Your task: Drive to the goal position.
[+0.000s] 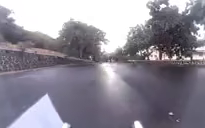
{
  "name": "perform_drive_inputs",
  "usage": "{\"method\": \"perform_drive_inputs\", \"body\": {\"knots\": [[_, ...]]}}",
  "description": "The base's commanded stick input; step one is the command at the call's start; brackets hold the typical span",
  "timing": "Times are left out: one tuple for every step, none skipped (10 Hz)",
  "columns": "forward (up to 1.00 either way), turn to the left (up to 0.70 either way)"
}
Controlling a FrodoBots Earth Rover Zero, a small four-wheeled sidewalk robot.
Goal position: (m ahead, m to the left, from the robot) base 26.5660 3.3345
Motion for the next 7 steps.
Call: {"method": "perform_drive_inputs", "body": {"knots": [[0.5, 0.0], [0.5, 0.0], [0.5, 0.0], [0.5, 0.0], [0.5, 0.0], [0.5, 0.0], [0.5, 0.0]]}}
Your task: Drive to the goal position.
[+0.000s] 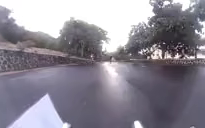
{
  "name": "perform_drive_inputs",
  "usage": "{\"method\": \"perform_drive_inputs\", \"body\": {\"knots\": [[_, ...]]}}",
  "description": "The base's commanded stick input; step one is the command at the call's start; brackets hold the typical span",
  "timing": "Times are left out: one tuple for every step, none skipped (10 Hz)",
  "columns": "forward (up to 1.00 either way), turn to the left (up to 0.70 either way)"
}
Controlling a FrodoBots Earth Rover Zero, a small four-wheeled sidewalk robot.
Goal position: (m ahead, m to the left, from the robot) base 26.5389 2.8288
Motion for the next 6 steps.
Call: {"method": "perform_drive_inputs", "body": {"knots": [[0.5, 0.0], [0.5, 0.0], [0.5, 0.0], [0.5, 0.0], [0.5, 0.0], [0.5, 0.0]]}}
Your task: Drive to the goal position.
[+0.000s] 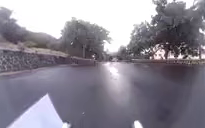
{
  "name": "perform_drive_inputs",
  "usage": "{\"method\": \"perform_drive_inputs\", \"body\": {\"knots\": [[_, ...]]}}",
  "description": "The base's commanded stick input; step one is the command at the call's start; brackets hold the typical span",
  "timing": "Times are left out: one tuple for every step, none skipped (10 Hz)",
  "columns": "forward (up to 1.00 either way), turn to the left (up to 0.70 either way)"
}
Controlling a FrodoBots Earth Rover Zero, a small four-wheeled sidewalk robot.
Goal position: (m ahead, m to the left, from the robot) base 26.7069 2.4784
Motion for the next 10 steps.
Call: {"method": "perform_drive_inputs", "body": {"knots": [[0.5, 0.0], [0.5, 0.0], [0.5, 0.0], [0.5, 0.0], [0.5, -0.1], [0.5, -0.33], [0.5, -0.42], [0.5, -0.11], [0.5, 0.0], [0.5, 0.0]]}}
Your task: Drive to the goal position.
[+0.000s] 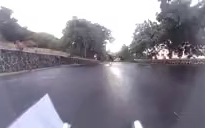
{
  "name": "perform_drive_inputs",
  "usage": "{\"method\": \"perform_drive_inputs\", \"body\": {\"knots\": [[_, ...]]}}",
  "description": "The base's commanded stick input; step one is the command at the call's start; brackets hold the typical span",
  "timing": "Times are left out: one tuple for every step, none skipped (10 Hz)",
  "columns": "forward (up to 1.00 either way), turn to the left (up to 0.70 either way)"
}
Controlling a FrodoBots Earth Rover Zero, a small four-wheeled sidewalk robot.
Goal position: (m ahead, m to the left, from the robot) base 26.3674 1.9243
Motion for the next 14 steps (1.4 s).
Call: {"method": "perform_drive_inputs", "body": {"knots": [[0.5, 0.0], [0.5, -0.26], [0.5, -0.4], [0.5, -0.49], [0.5, -0.07], [0.5, 0.0], [0.5, 0.0], [0.5, 0.0], [0.5, -0.04], [0.5, -0.19], [0.5, -0.15], [0.5, -0.05], [0.5, 0.0], [0.5, 0.0]]}}
